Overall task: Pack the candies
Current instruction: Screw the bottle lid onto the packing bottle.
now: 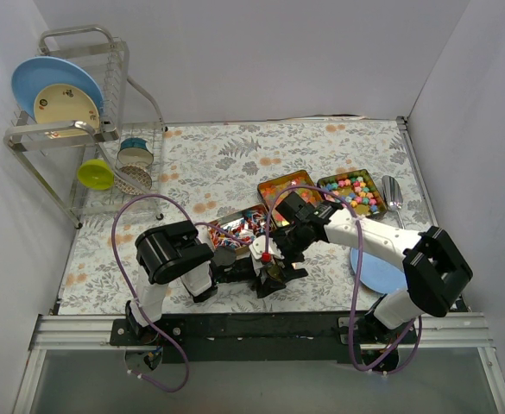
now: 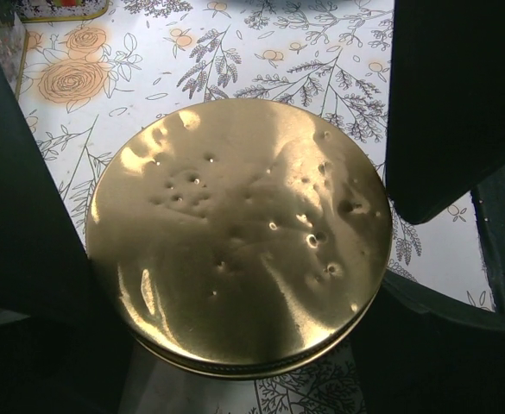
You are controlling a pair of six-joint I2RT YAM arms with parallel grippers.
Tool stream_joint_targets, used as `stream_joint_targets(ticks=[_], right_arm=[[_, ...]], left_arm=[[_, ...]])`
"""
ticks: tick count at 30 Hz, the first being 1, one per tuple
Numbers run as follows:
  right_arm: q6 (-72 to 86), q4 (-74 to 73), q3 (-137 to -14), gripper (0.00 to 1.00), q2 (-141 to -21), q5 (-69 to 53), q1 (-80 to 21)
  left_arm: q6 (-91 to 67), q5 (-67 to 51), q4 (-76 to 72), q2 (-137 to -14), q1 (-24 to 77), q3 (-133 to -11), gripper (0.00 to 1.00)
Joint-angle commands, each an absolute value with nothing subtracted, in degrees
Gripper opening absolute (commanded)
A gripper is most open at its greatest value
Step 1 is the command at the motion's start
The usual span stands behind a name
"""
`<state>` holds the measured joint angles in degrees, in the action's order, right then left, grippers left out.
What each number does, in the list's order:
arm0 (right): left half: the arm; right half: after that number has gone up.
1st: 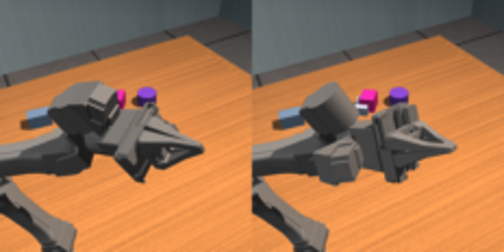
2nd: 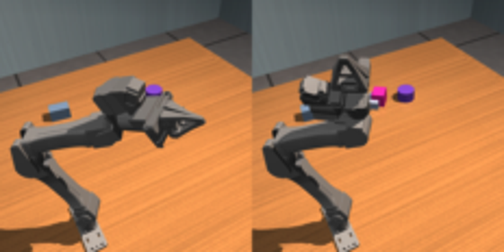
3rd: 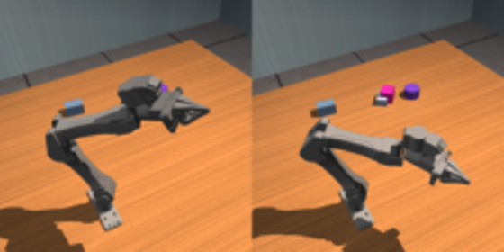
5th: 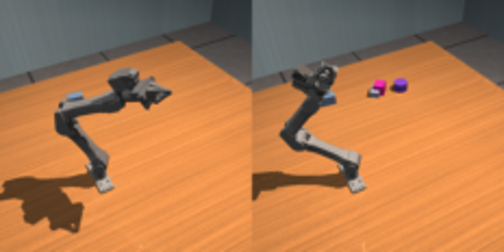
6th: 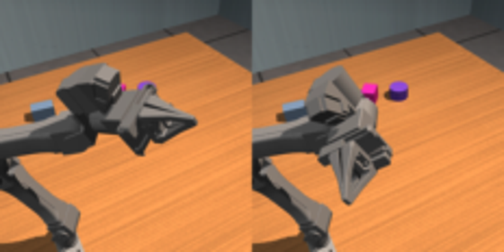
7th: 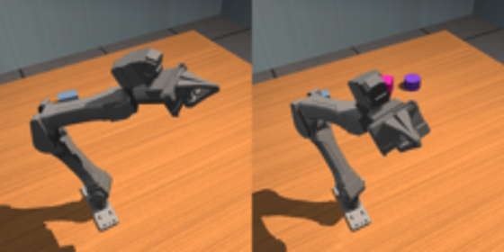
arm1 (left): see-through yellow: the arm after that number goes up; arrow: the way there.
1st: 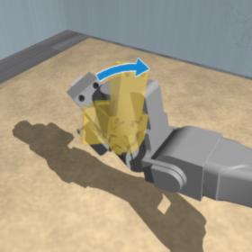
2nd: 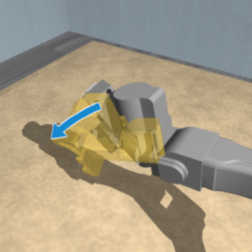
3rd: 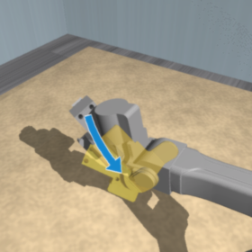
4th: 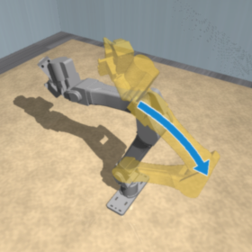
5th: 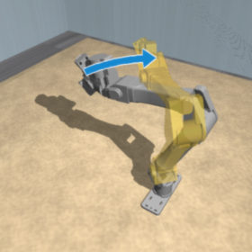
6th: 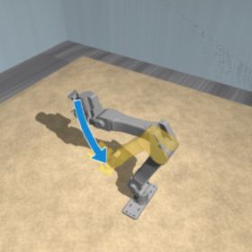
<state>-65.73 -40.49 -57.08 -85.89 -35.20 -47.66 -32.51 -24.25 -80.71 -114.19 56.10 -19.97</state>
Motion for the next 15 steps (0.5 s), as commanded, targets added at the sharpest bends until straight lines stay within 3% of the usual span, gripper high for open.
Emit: stream_joint_targets(ticks=[1,6,15], right_arm=[[-64.9,-41.3,-54.3,0.98,-84.9,-32.7,-47.9],[-63.3,-40.9,-53.4,0.97,-84.2,-32.0,-47.3],[-54.2,-35.1,-48.1,0.82,-82.2,-28.7,-46.3]], left_arm=[[-33.4,-22.6,-75.6,-116.9,56.3,-18.6,0.0],[-33.4,-22.5,-75.5,-116.9,56.2,-18.7,0.0],[-33.5,-21.9,-75.3,-117.0,56.2,-18.7,0.0]])
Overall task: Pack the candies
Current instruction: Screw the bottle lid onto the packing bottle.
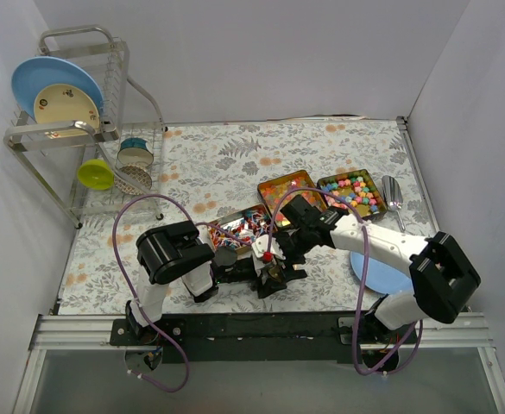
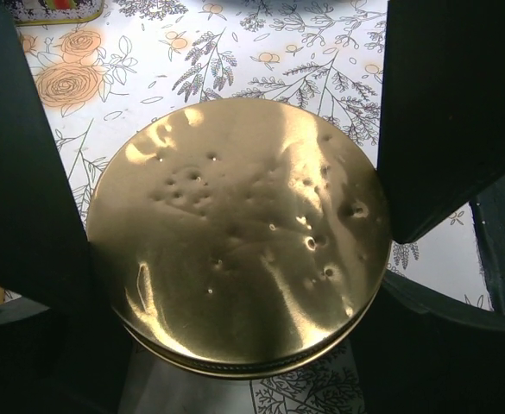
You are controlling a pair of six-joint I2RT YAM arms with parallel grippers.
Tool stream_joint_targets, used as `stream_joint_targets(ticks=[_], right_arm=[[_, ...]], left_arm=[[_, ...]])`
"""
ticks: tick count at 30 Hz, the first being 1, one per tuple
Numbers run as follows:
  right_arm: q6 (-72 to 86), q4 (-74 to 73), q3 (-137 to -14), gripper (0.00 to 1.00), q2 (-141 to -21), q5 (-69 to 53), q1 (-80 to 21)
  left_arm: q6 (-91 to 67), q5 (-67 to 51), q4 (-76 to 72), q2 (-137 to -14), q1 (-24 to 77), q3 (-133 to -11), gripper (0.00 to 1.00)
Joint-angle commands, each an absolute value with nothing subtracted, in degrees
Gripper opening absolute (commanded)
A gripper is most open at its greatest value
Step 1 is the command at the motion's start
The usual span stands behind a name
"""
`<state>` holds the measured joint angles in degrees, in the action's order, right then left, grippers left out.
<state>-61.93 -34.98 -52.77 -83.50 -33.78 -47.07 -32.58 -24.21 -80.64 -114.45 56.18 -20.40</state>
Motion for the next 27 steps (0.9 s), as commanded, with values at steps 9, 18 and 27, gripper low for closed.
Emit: stream_joint_targets(ticks=[9,18,27], right_arm=[[-40.3,-28.3,-44.5,0.74,-79.4,-22.5,-46.3],[-36.8,-26.3,-44.2,0.76,-79.5,-21.1,-46.3],[-40.6,-27.6,-46.4,0.98,-79.3,-20.7,-46.3]], left_arm=[[-33.7,-21.1,-75.3,-117.2,56.2,-18.8,0.0],[-33.7,-20.8,-74.7,-117.1,56.2,-18.9,0.0],[-33.2,-24.8,-68.6,-115.1,56.2,-21.0,0.98]])
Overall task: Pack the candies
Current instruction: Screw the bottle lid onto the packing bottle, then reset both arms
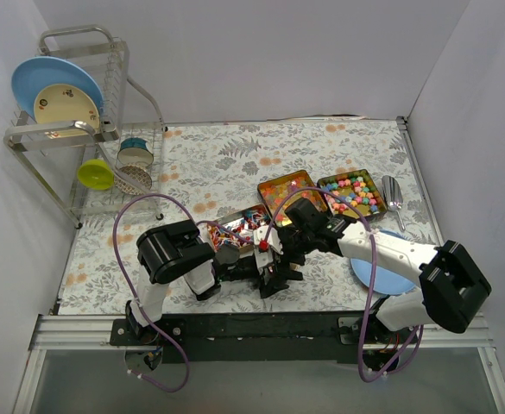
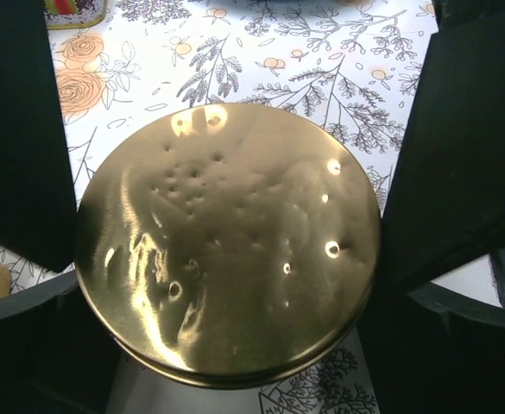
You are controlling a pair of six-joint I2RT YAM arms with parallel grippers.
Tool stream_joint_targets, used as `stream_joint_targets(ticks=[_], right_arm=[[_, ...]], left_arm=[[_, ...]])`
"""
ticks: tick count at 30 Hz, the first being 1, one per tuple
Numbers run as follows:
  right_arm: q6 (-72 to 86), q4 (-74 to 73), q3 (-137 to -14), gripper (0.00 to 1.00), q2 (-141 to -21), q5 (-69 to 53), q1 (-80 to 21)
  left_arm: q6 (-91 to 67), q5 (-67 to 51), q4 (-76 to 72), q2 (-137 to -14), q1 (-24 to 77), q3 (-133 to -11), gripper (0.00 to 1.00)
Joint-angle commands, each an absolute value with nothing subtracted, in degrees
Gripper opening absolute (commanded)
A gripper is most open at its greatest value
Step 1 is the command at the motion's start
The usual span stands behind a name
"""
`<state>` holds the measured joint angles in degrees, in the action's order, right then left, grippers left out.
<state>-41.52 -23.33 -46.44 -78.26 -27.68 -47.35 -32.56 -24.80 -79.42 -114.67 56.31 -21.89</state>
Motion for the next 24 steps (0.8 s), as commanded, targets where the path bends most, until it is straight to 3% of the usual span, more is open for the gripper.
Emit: stream_joint_targets(ticks=[1,9,16,24], right_arm=[[-40.8,-27.7,-46.8,0.98,-79.0,-20.1,-46.3],[-40.8,-31.1,-51.8,0.98,-74.6,-26.4,-46.1],[-32.6,-31.9,-57.7,0.98,-73.3,-21.8,-45.9],[-36.3,-35.2,-57.0,0.98,-69.1,-15.7,-42.4]], left_arm=[[-33.3,-24.4,-69.3,-114.5,56.2,-20.5,0.98],[-27.7,-28.3,-59.3,-102.9,56.2,-16.2,0.98],[-29.6,-27.0,-45.9,-90.3,56.2,-15.5,0.98],[-24.3,-26.0,-25.0,-73.7,55.1,-17.8,0.98]])
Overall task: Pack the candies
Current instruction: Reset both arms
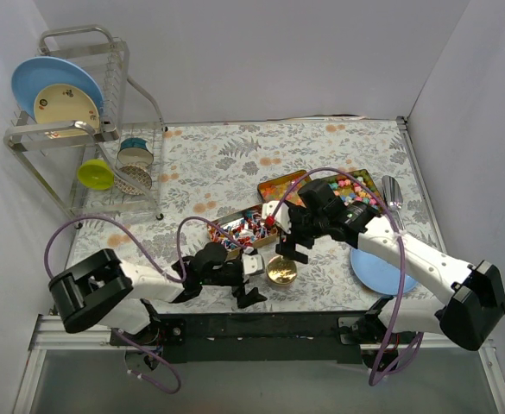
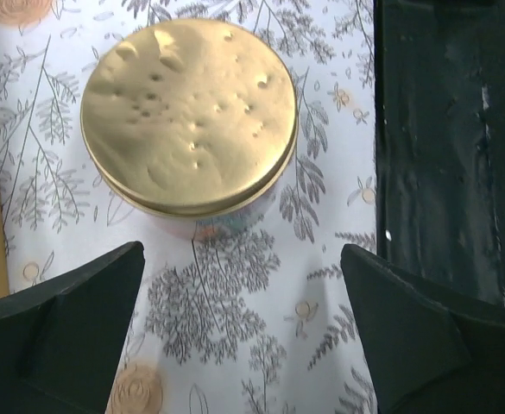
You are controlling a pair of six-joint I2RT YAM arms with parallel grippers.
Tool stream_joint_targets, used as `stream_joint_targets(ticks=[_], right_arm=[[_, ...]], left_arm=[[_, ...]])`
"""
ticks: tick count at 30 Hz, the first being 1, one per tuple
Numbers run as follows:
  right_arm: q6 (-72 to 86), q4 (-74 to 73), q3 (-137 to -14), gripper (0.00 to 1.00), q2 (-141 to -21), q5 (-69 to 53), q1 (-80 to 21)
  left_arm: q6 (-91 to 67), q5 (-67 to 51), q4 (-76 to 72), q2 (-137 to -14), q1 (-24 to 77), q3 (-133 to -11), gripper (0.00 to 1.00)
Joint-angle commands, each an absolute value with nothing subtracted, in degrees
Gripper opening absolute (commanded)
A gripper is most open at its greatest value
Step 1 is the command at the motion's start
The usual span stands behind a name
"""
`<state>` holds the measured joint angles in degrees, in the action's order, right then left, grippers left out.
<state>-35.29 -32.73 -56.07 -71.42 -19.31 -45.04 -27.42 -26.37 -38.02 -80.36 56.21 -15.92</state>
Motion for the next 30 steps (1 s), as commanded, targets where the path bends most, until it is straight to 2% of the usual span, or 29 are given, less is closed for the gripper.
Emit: stream_joint_targets(ticks=[1,4,7,11,15,19,23,27,30], right_arm=[[-35.6,-35.1,-57.6,0.98,-68.9,-15.6,-39.2],[-29.8,-35.9,-61.1,0.98,-69.5,-16.9,-29.1],[-22.4,-39.5,-66.6,0.98,-72.7,-11.9,-21.0],[-14.9,-40.0,-67.9,0.98,-72.8,-5.6,-14.3],[-10.3,-39.8,-65.7,0.98,-69.3,-3.3,-13.4],[-8.7,-39.8,-63.1,0.98,-65.2,-1.7,-13.4],[-9.4,-40.5,-62.1,0.98,-62.8,1.9,-13.4],[-9.5,-40.3,-61.5,0.98,-61.0,0.4,-13.3],[-9.6,-40.6,-61.9,0.98,-60.2,0.4,-13.3]], left_arm=[[-24.3,-25.8,-22.8,-72.2,54.7,-18.6,0.98],[-23.4,-24.5,-15.5,-63.2,53.6,-21.2,0.98],[-24.6,-18.8,-9.1,-54.2,52.5,-24.7,0.98],[-30.3,-15.7,1.5,-50.1,41.9,-31.5,0.98],[-33.7,-13.0,8.9,-49.1,33.9,-36.5,0.98],[-40.8,-13.5,12.5,-47.0,26.6,-36.4,0.98],[-47.7,-13.5,12.6,-46.3,15.7,-35.3,0.98],[-56.3,-5.4,10.0,-46.8,10.6,-32.4,0.98],[-59.4,-4.9,8.2,-47.4,8.6,-31.8,0.98]])
